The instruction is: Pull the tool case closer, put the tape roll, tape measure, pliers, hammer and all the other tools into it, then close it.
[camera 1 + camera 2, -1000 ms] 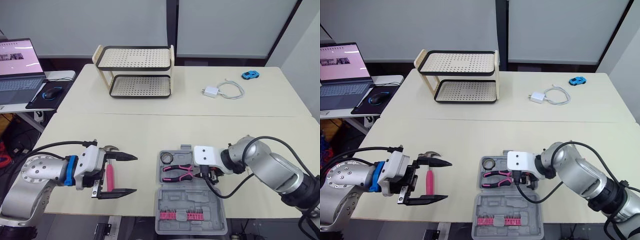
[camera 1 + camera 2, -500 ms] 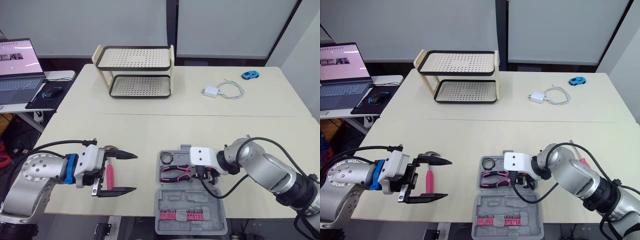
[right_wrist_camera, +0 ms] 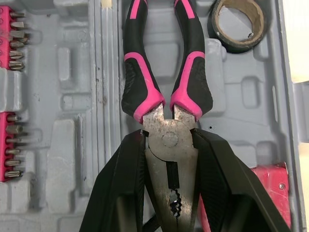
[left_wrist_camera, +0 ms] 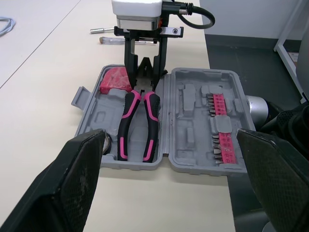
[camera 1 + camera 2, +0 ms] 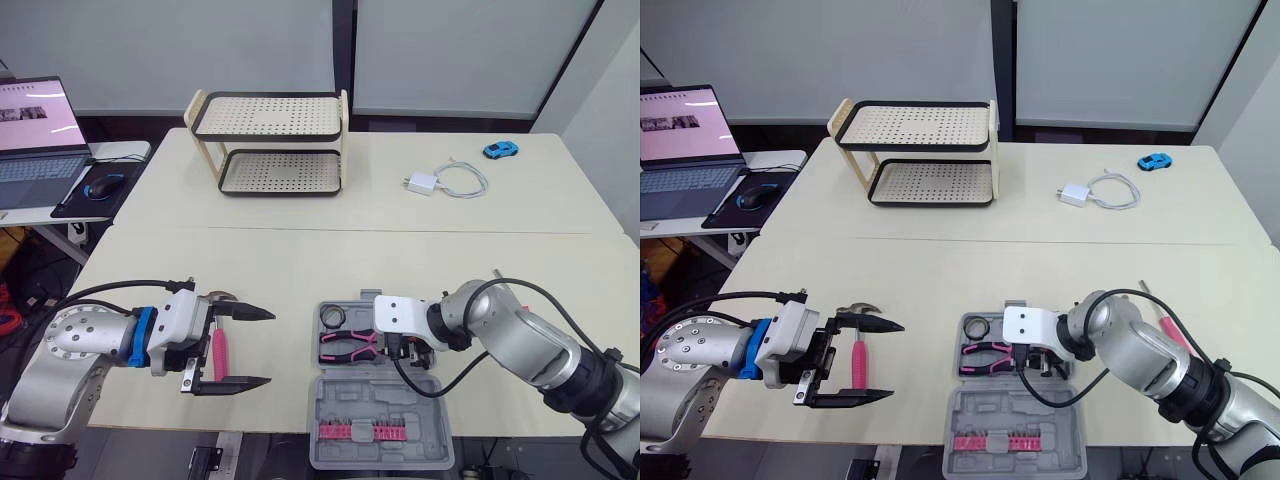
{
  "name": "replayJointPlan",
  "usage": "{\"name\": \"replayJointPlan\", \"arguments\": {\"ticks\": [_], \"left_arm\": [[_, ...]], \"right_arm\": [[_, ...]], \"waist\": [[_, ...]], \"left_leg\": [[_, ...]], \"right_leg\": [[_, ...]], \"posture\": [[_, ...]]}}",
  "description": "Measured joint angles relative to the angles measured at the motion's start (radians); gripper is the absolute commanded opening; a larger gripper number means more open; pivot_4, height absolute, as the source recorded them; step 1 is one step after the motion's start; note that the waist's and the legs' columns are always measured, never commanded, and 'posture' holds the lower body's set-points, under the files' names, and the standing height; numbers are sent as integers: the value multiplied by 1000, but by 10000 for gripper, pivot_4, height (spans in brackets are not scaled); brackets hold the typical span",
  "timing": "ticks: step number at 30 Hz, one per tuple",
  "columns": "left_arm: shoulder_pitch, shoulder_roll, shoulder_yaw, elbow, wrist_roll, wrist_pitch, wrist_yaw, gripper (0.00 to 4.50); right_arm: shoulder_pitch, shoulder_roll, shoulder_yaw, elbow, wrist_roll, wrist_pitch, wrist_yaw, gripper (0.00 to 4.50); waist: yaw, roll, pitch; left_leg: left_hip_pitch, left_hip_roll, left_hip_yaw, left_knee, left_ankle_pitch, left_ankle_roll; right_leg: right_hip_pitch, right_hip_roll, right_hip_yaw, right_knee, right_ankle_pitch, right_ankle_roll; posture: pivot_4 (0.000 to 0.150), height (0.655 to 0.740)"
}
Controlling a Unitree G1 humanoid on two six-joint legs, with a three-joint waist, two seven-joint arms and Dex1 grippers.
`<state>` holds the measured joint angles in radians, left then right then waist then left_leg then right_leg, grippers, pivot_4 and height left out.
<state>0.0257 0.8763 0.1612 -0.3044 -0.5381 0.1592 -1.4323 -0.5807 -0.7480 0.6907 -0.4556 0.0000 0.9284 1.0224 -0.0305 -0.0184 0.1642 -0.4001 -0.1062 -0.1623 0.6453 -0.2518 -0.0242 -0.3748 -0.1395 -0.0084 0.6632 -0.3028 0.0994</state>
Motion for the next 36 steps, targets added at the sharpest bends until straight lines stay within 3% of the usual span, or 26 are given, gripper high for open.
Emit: {"name": "replayJointPlan", "arguments": {"ticks": [23,33,36], "left_arm": [[-18,3,-19,26,12,-15,-17,45000],[-30,3,-41,37,17,-22,-16,45000],[-35,3,-44,36,17,-30,-16,45000]], "right_arm": [[67,23,2,98,-51,-121,-29,12022],[84,25,-31,109,-56,-154,-22,44780],[121,35,-109,89,1,-156,-18,44780]], "waist": [[0,0,0],[1,0,0],[1,0,0]], "left_leg": [[0,0,0,0,0,0],[0,0,0,0,0,0],[0,0,0,0,0,0]], "right_leg": [[0,0,0,0,0,0],[0,0,0,0,0,0],[1,0,0,0,0,0]], "posture": [[1500,7400],[1500,7400],[1500,7400]]}}
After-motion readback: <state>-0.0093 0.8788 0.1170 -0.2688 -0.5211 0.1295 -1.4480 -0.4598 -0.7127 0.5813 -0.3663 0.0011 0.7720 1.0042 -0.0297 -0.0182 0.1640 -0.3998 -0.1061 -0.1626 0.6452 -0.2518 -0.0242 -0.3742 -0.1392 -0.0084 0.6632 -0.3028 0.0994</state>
